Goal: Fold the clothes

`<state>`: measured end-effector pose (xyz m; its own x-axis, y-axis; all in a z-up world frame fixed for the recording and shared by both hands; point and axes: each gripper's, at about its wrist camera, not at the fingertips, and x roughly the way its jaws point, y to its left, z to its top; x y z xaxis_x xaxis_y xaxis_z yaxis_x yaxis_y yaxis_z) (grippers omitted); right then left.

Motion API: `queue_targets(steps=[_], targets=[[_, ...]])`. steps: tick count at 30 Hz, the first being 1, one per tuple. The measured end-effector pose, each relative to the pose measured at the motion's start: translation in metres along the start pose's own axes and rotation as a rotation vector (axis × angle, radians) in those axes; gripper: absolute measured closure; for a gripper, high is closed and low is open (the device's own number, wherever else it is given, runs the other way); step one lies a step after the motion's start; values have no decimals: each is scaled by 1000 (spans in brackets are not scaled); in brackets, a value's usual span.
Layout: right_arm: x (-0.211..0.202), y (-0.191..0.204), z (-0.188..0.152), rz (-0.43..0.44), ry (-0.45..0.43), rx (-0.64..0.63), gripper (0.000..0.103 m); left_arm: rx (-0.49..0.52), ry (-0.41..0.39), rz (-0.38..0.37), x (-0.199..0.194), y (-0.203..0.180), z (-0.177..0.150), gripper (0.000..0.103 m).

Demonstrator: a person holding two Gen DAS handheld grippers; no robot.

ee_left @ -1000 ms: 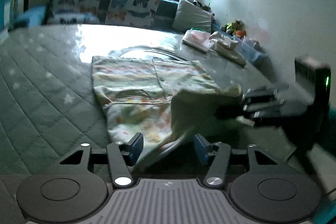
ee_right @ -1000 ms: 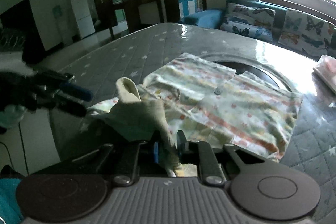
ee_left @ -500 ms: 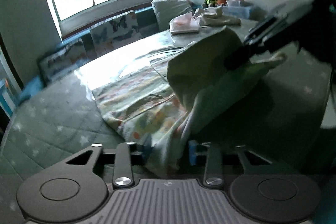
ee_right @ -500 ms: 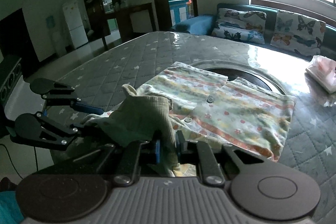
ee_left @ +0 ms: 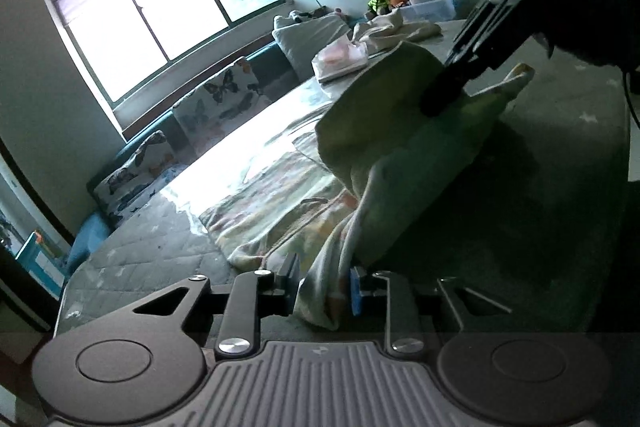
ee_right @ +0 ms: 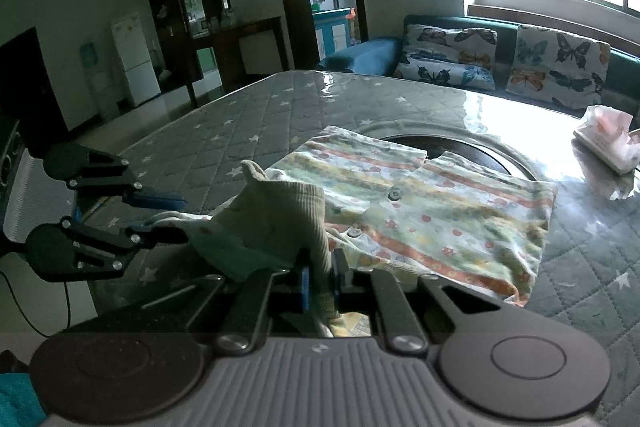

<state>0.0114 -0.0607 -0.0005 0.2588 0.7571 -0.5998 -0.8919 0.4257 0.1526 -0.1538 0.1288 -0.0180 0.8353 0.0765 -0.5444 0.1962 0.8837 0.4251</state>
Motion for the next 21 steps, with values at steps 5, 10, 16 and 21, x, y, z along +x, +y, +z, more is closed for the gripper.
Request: queue_targets(steps=[5,10,16,21], targets=[[-5,2,-3,2,-15,-7,97,-20,-20,-23,-2,3,1,94],[-25,9,-7,7,-52,-32,98,-56,-68,-64,-22,2,6,95],[-68,19,-16,44,-58,-47,99,-121,-121,-156,-60,-3,14,95],[-101,32,-17,76,-24,-77,99,-213,-154,-226,-91,-2,16,95]])
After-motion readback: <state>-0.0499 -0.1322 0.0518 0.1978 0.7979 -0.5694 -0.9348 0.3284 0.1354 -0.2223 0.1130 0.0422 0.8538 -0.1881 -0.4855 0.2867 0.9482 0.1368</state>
